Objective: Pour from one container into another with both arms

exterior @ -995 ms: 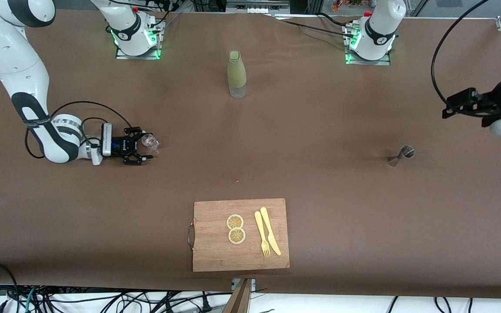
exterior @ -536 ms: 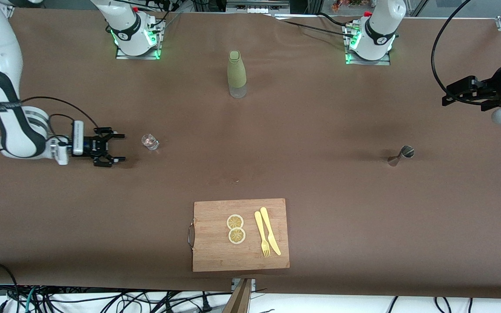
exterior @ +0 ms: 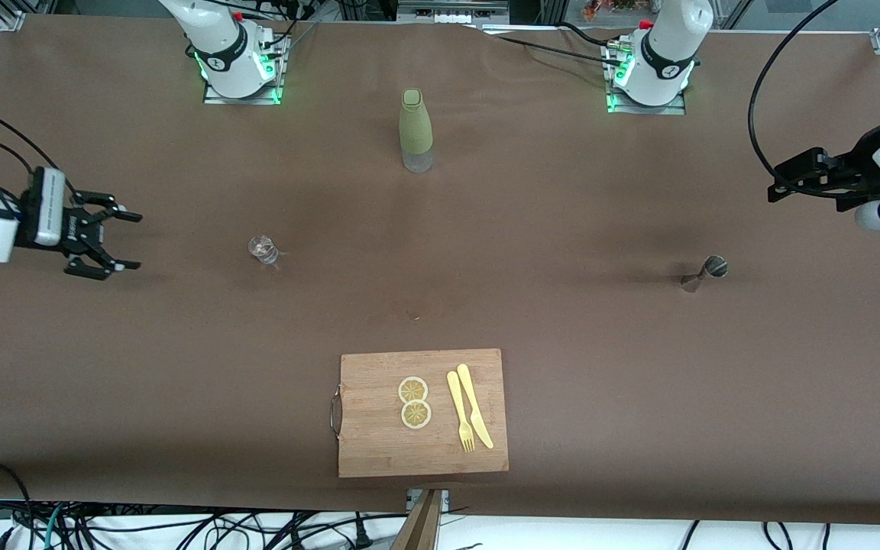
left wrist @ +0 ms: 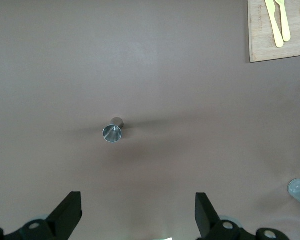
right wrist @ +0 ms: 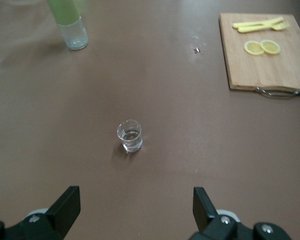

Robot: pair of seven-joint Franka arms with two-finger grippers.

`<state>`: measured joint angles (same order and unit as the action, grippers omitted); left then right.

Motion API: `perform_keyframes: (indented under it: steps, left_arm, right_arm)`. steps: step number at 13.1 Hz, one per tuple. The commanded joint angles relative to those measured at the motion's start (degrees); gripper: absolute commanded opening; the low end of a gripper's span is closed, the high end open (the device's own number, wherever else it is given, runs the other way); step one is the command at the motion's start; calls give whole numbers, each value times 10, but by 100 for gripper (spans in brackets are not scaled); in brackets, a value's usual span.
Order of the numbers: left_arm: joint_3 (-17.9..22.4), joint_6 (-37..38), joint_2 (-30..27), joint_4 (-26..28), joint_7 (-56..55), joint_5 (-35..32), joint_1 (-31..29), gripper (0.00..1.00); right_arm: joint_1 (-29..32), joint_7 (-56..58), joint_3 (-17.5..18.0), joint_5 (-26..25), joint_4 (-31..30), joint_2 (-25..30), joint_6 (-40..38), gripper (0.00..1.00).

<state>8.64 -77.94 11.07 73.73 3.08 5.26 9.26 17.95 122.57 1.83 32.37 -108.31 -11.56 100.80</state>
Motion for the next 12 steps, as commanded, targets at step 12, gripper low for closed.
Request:
perform_keyframes:
  steps: [12]
  left_arm:
    - [0, -7, 0, 2, -8, -9, 6, 100]
  right_arm:
    - [-139, -1001, 79, -288, 124, 196, -184, 100]
